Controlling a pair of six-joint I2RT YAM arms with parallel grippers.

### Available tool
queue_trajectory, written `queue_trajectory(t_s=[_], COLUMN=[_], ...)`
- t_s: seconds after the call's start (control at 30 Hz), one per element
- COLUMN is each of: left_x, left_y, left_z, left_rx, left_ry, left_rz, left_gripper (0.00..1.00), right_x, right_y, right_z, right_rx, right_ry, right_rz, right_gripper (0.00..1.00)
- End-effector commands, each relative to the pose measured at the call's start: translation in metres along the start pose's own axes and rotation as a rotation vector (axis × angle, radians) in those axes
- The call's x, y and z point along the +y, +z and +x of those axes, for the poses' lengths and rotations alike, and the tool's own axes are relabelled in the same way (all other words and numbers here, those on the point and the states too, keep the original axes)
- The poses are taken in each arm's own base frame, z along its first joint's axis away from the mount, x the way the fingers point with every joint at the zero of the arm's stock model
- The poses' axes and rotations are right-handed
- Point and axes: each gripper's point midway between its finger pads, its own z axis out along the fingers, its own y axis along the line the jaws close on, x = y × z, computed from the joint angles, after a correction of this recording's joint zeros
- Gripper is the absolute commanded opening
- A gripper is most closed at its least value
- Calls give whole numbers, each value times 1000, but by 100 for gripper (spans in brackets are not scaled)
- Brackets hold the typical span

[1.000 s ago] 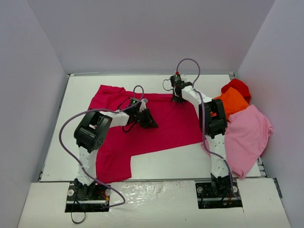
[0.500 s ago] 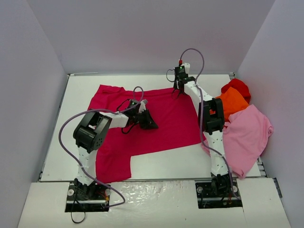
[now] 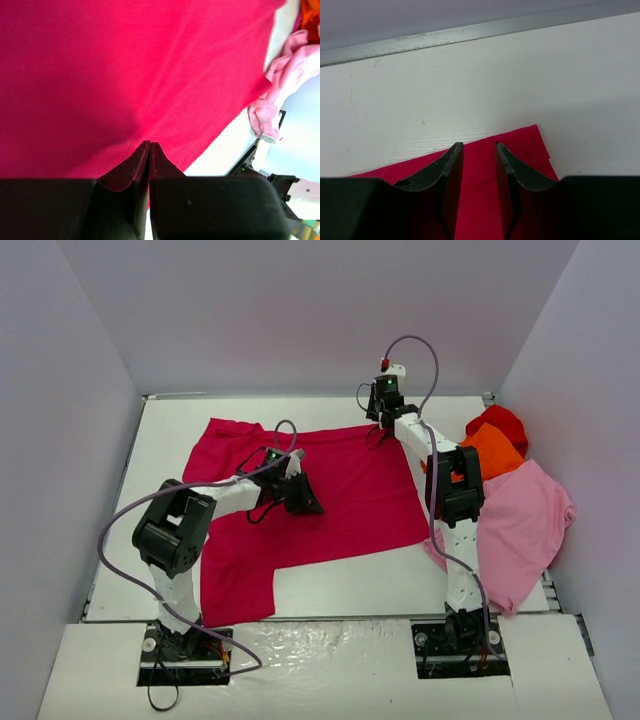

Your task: Fold and stack the t-shirts

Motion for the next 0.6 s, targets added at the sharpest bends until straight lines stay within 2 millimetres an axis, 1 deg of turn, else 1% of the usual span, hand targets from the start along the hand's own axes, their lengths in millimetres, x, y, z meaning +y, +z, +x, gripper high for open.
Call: queue_trajectory(t_s=[0.0,0.07,0.1,0.17,0.2,0.23,0.27,0.3,0.33,0.37,0.4,0.43,0.47,0.5,0.57], left_x=[-51,-50,-51,-49,-57,-60,-57,-55,-61,-62,-59,-57,-55,-55,-51], left_y=[-46,-64,-77,-125,-156,-178,-195,-220,-236,-247,-259,-268,-274,-280,-289], left_z=[-29,-33,-40,-62,-72,-78,-82,-82,-85,-83,-80,-76,-73,-69,-66], left_rx=[-134,-178,-222,-365,-450,-507,-541,-580,-614,-627,-631,-636,-643,-663,-707], left_ry=[132,151,174,274,316,332,337,358,378,387,393,395,393,388,371], left_rz=[43,-5,-38,-192,-245,-297,-355,-423,-433,-452,-486,-508,-516,-514,-518], left_gripper=[0,0,0,0,0,0,3,9,13,14,15,16,16,16,17], right_x=[9,28,39,63,57,49,37,22,12,4,-5,-7,-1,13,52], right_y=[-28,-31,-33,-36,-32,-29,-25,-21,-19,-16,-14,-12,-11,-13,-19], right_z=[-39,-28,-23,-11,-13,-14,-15,-13,-8,-3,0,6,13,20,33], right_rx=[-23,32,60,119,111,99,90,89,106,122,134,155,186,223,288], right_ry=[53,107,124,151,166,177,181,183,183,189,198,206,213,217,261], right_rz=[-81,-181,-240,-360,-323,-278,-227,-181,-154,-136,-119,-133,-184,-266,-471], right_gripper=[29,29,29,29,28,28,28,28,28,28,28,28,28,28,27])
